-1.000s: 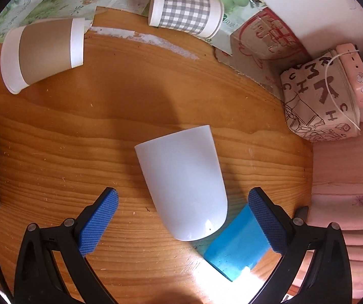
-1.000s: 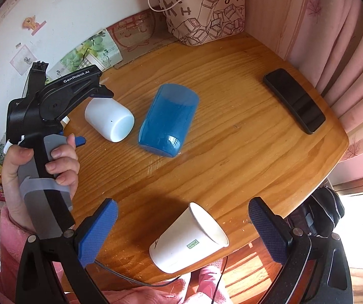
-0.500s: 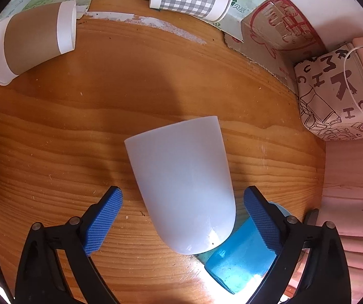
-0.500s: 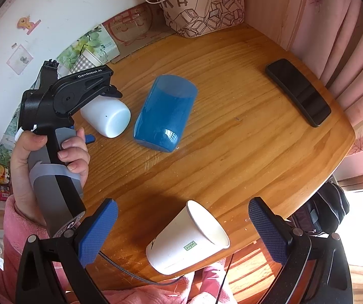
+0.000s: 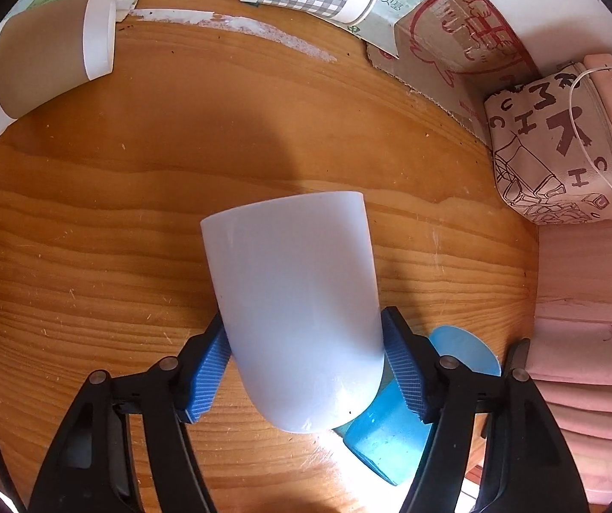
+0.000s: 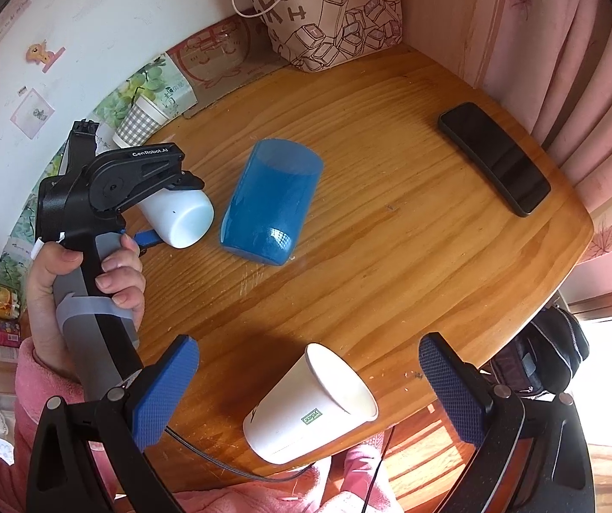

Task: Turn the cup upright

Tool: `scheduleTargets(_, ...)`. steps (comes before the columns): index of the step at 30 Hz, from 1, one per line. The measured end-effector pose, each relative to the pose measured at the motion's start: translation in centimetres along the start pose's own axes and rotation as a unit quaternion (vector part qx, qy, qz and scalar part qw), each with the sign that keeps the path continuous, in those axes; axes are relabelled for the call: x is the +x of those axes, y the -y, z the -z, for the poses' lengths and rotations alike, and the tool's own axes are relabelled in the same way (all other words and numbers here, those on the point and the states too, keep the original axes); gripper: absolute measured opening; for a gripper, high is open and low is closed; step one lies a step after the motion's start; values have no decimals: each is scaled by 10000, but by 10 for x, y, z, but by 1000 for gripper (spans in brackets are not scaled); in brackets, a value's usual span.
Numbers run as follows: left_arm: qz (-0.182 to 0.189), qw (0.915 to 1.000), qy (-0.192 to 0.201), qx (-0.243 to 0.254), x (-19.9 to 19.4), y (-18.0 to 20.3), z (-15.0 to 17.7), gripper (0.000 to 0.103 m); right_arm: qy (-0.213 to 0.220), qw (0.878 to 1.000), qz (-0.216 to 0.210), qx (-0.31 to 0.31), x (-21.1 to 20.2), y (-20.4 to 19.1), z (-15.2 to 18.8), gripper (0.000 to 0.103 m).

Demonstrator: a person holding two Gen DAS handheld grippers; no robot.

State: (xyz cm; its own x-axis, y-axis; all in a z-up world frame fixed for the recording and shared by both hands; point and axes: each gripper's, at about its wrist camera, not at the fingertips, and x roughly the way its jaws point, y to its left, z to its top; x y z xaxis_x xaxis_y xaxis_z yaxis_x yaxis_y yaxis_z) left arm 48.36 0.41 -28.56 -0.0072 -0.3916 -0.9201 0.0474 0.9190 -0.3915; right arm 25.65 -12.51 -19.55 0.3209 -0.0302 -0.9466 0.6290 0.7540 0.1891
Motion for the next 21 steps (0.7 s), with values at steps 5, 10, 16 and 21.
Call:
scheduleTargets(5, -19, 10000, -41, 46, -3, -6, 8, 72, -2, 9998, -116, -190, -1, -5, 3, 103)
scheduleTargets(10, -134, 9997, 105, 145, -16, -16, 25, 71, 15, 9989, -253, -401, -2, -8, 10, 103)
scheduleTargets(16, -314, 9989, 322, 112, -38, -30, 49, 71, -41, 9965, -532, -638, -5, -9, 28, 103)
scheduleTargets(21, -401, 9981, 465, 48, -57, -45, 75, 71, -6, 9931, -770, -888, -15, -8, 46, 103)
